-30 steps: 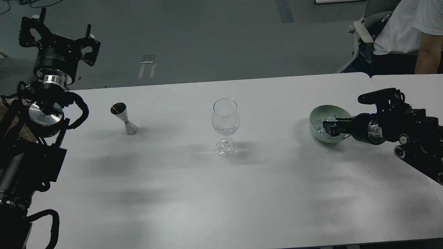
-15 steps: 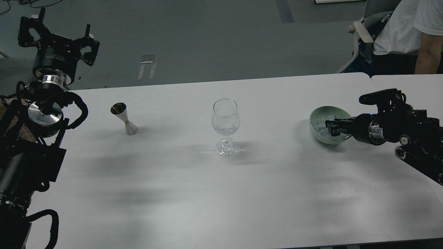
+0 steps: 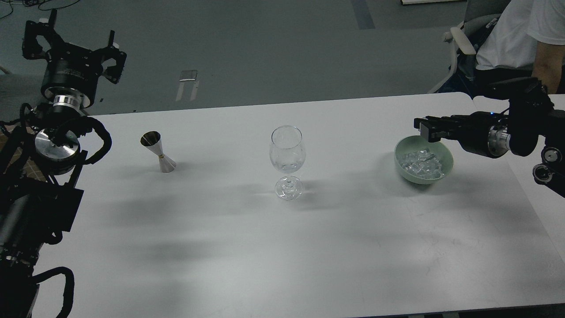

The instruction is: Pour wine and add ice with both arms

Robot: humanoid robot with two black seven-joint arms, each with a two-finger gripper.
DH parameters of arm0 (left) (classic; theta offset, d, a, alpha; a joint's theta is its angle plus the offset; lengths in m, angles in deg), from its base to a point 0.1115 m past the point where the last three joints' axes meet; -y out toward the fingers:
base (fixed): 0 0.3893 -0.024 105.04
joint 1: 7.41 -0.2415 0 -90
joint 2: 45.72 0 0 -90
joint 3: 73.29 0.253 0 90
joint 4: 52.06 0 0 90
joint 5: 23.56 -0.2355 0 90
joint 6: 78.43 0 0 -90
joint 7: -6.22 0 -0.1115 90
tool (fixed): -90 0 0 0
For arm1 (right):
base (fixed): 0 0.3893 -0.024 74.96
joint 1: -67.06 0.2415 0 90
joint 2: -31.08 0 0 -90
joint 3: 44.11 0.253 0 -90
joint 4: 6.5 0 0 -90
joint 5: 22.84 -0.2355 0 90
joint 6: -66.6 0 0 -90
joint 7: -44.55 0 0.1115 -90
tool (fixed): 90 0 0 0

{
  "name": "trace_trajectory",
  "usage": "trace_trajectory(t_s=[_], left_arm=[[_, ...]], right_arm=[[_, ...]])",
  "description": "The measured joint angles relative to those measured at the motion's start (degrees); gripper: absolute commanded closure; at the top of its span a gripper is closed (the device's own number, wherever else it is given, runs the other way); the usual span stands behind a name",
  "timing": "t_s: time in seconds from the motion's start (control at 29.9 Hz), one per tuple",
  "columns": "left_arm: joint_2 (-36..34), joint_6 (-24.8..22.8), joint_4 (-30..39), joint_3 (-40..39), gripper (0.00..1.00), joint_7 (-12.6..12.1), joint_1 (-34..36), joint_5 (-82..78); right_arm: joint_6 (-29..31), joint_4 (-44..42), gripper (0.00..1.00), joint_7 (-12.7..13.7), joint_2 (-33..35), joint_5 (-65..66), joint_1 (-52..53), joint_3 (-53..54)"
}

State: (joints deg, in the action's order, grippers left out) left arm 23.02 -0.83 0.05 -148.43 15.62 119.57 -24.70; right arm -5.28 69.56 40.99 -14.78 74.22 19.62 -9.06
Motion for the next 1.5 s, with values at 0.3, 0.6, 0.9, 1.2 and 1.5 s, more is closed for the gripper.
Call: trace_trajectory(t_s=[0.3,0.6,0.9,1.2,1.5], left_arm=[[-0.75,0.04,0.00,0.00,0.02,0.00,0.09,-0.23],[-1.59,-0.01,0.00,0.00,0.02,0.00,-0.24,-0.23],[-2.14,-0.06,0.00,0.00,0.02,0.00,-0.24,-0.18],[-2.22,-0.06,0.00,0.00,0.02,0.00,-0.30,-0.09],[-2.37,-0.07,0.00,-0.18,0.02,0.00,-0.30,-0.01]], right_arm=[[-0.27,4.92,0.83,1.00,-6.25,0.09,2.06,4.54],[-0.37,6.56,0.84,2.11,-14.62,0.40,3.74,5.64],[-0.37,6.33,0.84,2.90,-22.25,0.89,4.53,5.37],[-0.32,4.78,0.83,3.47,-27.00,2.26,4.35,3.69],[-0.30,3.98,0.75,3.48,-27.29,2.39,4.29,3.07]])
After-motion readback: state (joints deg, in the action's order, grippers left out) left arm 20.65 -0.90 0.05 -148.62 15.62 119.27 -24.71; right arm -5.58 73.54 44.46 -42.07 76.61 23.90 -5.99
